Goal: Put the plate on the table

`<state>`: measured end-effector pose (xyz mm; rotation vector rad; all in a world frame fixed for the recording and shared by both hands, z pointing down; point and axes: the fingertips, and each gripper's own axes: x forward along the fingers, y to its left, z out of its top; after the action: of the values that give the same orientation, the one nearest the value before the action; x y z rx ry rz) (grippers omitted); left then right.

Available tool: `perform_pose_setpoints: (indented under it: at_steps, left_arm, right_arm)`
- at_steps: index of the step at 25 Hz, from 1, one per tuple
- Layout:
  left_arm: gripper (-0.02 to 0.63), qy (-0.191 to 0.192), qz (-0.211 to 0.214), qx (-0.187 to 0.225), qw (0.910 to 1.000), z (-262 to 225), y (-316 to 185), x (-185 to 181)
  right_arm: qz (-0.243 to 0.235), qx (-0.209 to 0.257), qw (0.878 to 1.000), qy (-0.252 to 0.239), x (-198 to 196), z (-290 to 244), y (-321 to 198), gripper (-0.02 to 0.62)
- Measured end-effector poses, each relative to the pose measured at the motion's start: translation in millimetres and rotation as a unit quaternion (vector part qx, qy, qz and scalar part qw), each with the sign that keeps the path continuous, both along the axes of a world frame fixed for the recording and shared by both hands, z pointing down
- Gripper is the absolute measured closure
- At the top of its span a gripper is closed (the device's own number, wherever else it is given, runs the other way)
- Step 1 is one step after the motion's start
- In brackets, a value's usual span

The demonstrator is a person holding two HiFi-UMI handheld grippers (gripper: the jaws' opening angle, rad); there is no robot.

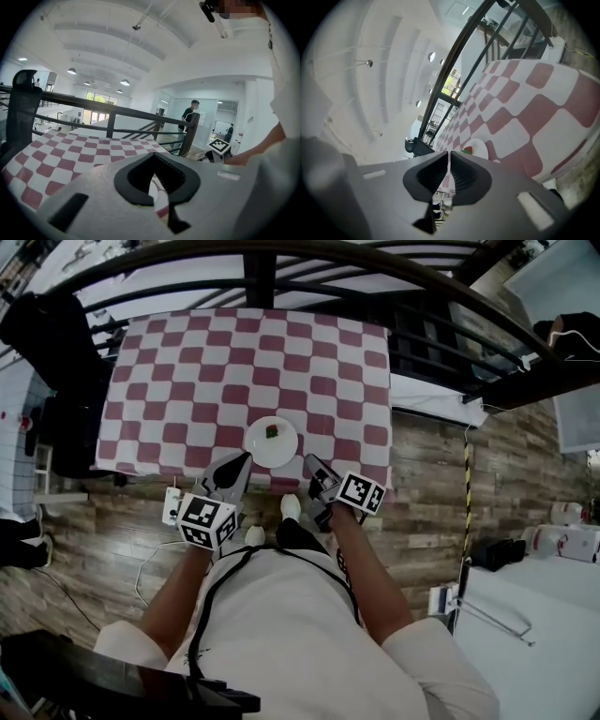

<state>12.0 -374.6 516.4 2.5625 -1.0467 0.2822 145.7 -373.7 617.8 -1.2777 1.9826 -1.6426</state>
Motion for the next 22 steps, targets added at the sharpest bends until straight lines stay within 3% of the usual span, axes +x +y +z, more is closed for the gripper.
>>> perform_pose_setpoints:
  at_steps: [5,11,22]
  left_arm:
    - [0.603,0.005,0.014,0.01,0.9998,-9.8,1.8,1.2]
    - [0.603,0.011,0.012,0.018,0.9997,-21.6,5.0,-4.3]
    - [0.603,0.024,0.002,0.039,0.9989,-48.6,15.6,-24.9]
  right_arm:
    - [0.014,0.035,0.999,-0.002,6.5,-32.6,10.7,0.588]
    - [-0.011,0.095,0.995,0.031,3.8,-73.7,27.7,0.589]
    - [-0.045,0.214,0.97,0.107,-2.5,-136.3,53.1,0.589]
